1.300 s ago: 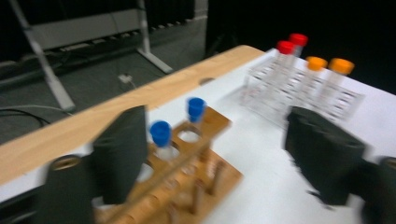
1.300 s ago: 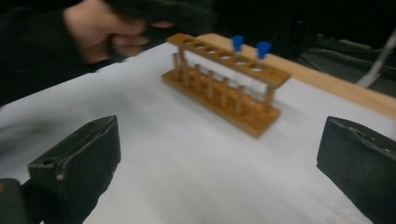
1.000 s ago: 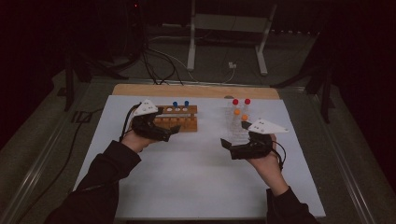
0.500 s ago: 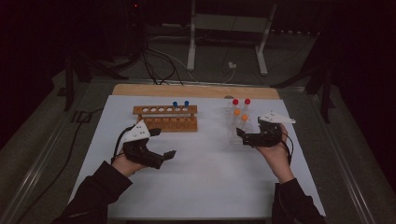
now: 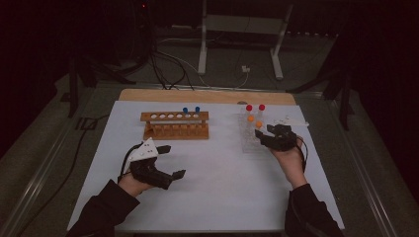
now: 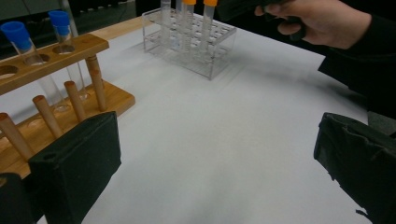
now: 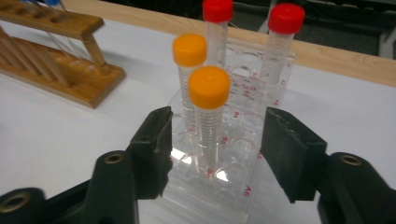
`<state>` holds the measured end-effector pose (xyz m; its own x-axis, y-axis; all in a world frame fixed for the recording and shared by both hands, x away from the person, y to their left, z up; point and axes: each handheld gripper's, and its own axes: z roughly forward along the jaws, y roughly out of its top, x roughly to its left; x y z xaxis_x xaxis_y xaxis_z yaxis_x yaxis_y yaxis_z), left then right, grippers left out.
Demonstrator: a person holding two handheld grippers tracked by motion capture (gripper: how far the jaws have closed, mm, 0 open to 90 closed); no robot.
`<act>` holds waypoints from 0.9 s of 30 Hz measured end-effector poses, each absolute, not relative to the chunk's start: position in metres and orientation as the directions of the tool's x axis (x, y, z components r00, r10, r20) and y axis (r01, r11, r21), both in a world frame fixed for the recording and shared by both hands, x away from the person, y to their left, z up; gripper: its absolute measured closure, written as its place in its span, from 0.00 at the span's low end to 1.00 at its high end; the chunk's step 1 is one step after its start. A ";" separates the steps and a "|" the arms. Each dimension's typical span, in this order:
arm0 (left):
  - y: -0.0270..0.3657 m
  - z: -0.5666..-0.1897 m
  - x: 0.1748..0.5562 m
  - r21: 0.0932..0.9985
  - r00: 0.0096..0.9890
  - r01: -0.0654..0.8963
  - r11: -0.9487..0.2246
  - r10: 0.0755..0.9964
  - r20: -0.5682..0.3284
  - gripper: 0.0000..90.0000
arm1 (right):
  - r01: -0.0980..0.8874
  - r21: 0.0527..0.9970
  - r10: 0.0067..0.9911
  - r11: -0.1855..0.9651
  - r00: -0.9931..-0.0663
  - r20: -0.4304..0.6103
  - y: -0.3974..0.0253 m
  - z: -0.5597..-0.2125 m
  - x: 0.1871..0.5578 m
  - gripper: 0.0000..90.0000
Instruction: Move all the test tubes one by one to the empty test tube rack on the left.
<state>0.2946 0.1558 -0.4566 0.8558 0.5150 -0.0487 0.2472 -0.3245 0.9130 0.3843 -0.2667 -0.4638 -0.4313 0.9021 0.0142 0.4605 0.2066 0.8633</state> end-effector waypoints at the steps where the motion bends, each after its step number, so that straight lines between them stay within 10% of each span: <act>1: 0.156 -0.457 0.295 0.913 0.858 0.249 -0.324 0.511 -0.052 0.02 | 0.465 0.861 0.902 0.206 -0.431 0.017 -0.266 -0.465 0.386 0.54; 27: 0.160 -0.459 0.297 0.913 0.850 0.248 -0.323 0.524 -0.046 0.02 | 0.468 0.840 0.901 0.273 -0.431 -0.053 -0.250 -0.475 0.395 0.83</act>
